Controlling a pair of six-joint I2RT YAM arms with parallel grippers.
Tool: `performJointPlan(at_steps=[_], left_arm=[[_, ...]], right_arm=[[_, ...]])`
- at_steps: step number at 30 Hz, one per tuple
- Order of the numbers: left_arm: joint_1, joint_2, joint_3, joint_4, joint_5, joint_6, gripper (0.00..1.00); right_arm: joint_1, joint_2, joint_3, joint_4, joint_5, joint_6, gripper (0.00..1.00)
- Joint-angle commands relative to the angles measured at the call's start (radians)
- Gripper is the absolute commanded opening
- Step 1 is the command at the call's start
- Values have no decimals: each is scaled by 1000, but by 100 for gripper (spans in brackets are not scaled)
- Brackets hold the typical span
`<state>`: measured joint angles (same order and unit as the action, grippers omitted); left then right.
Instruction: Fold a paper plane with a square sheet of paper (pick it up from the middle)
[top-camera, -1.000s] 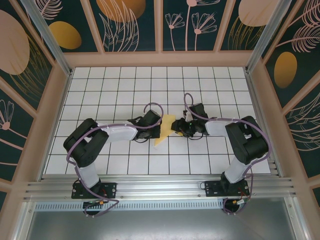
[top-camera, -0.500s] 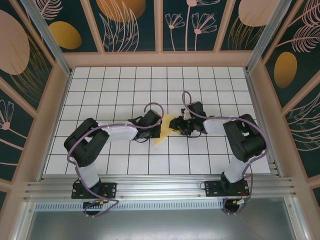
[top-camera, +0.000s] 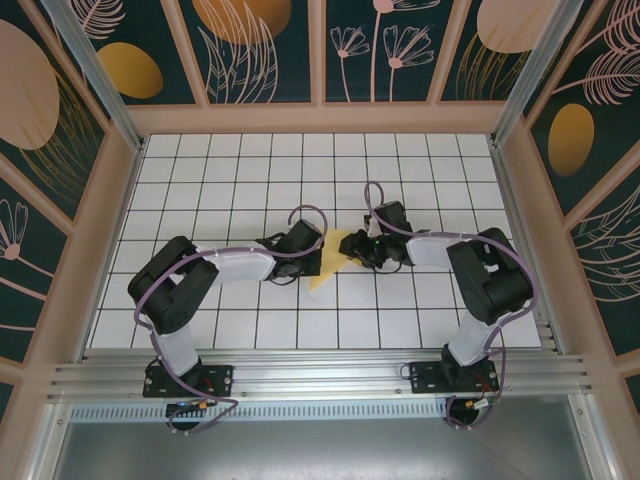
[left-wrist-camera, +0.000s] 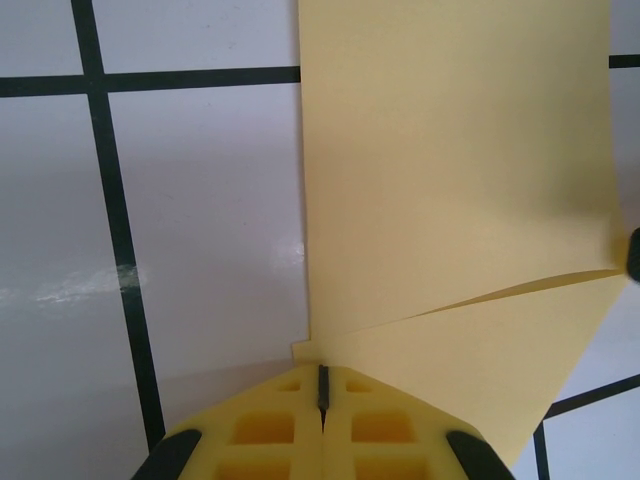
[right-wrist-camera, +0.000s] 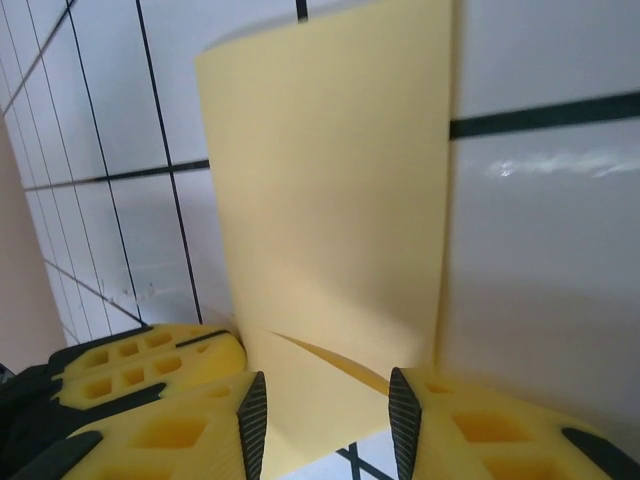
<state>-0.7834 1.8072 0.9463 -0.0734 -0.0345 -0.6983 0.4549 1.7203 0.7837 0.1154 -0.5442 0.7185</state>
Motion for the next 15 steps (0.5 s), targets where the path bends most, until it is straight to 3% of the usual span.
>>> performJointPlan(at_steps=[1, 10, 15], left_arm=[[9, 24, -33, -16, 8, 15, 0], [7, 24, -32, -13, 16, 14, 0], [7, 21, -32, -17, 15, 16, 0]], right_arm=[[-27, -40, -25, -5, 56, 26, 42], [-7, 22, -25, 76, -52, 64, 41], [5, 31, -24, 62, -32, 75, 40]])
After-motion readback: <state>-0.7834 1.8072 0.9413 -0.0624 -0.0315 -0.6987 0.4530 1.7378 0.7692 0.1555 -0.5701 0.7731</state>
